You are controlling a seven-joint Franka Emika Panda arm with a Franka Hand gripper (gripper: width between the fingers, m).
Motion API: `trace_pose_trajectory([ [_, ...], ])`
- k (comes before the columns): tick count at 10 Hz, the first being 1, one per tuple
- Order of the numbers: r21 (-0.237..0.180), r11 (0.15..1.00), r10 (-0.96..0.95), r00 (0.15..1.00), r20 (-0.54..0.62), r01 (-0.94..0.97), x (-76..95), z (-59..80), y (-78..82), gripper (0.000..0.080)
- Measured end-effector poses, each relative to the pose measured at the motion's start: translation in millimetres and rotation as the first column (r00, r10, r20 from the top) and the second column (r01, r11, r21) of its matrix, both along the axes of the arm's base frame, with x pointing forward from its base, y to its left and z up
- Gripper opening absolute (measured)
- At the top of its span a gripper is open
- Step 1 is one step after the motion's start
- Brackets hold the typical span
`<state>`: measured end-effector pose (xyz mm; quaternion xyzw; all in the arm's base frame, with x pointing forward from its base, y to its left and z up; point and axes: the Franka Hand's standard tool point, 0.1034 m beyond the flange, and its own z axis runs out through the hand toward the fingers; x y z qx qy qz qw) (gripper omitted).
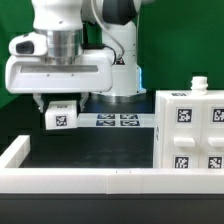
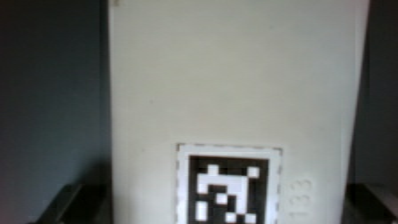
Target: Assemble cabinet
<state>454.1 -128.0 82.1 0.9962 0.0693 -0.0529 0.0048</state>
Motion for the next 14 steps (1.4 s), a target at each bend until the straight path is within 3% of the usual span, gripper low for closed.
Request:
trace_pose_trajectory([
  [3,0.017,0.996,-0.084,0.996,-0.017,0.084,30.7,50.9,52.4,0.056],
  [4,0.01,0.995,-0.098,0.995,-0.017,0.098,47.0,59.2,70.4,0.056],
  [5,0.007,0.997,-0.083,0.996,-0.012,0.083,55.3,57.1,78.6,0.056],
  [9,0.007,0.997,-0.078,0.997,-0.019,0.079,52.8,54.2,76.9,0.056],
  [11,0.007,0.998,-0.069,0.997,-0.026,0.069,56.2,60.4,81.8,0.056],
  [14,0.008,0.995,-0.102,0.995,-0.012,0.102,87.1,88.6,125.6,0.056],
])
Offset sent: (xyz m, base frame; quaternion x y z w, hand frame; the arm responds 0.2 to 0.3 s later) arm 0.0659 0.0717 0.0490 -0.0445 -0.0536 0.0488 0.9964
